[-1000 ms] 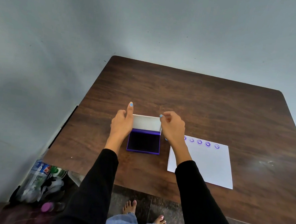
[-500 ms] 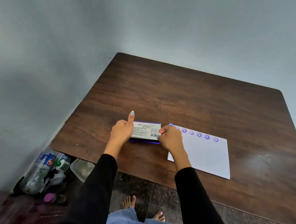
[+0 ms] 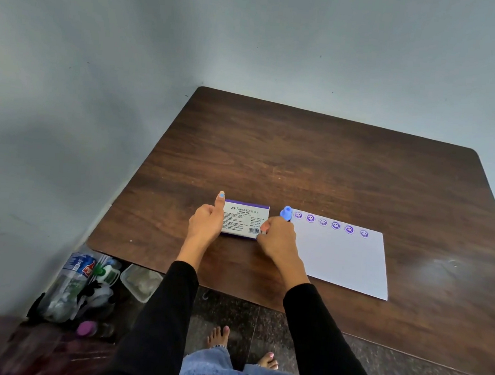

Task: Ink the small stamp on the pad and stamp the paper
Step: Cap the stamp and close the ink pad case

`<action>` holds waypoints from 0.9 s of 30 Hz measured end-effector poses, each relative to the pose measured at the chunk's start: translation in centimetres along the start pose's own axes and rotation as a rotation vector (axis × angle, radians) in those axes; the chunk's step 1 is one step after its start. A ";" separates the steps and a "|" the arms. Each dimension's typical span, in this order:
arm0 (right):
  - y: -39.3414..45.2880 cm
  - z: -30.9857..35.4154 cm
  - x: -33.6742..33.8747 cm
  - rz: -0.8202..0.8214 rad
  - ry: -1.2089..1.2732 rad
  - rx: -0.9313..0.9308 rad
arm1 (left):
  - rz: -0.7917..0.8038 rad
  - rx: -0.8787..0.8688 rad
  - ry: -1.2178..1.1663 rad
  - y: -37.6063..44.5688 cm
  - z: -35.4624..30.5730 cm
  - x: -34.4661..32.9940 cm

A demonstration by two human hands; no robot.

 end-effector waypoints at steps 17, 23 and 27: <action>2.7 -1.8 3.5 -0.188 0.037 0.092 | -0.045 -0.006 0.016 0.9 -0.3 0.1; 1.9 -1.9 3.0 -0.220 0.043 0.107 | -0.042 -0.016 0.058 1.2 -1.2 -0.3; 1.5 -2.1 2.6 -0.200 0.057 0.123 | -0.038 -0.027 0.105 0.9 -1.7 -1.0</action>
Point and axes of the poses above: each hand's wrist, its own y-axis towards the middle knuckle, its own x-axis out of the back of the hand, z = x × y, the point moved 10 cm from there along y, towards the middle knuckle, and after that the axes turned 11 degrees about -y, right-handed, at the moved point
